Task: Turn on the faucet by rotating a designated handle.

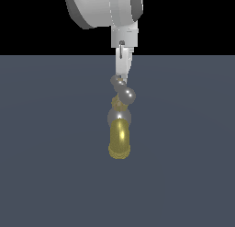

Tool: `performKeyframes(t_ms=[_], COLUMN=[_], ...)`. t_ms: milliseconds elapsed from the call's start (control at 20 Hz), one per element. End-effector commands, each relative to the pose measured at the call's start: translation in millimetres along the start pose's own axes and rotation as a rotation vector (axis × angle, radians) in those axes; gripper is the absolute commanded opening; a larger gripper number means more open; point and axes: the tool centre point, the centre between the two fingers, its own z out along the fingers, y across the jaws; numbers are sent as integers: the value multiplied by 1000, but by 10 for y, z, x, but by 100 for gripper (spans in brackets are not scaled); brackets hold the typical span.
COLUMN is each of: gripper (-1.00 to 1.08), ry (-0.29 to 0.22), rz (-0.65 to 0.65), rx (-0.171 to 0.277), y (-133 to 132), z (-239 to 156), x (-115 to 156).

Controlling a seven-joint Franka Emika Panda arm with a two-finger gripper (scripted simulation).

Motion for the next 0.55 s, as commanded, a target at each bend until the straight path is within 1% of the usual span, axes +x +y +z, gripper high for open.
performKeyframes(t_ms=[0, 450, 500], gripper=[-100, -100, -100], ry=[22, 34, 34], rz=[-68, -100, -100], rx=[7, 8, 8], y=[-148, -430, -430], z=[-25, -58, -58], x=[544, 1047, 1047])
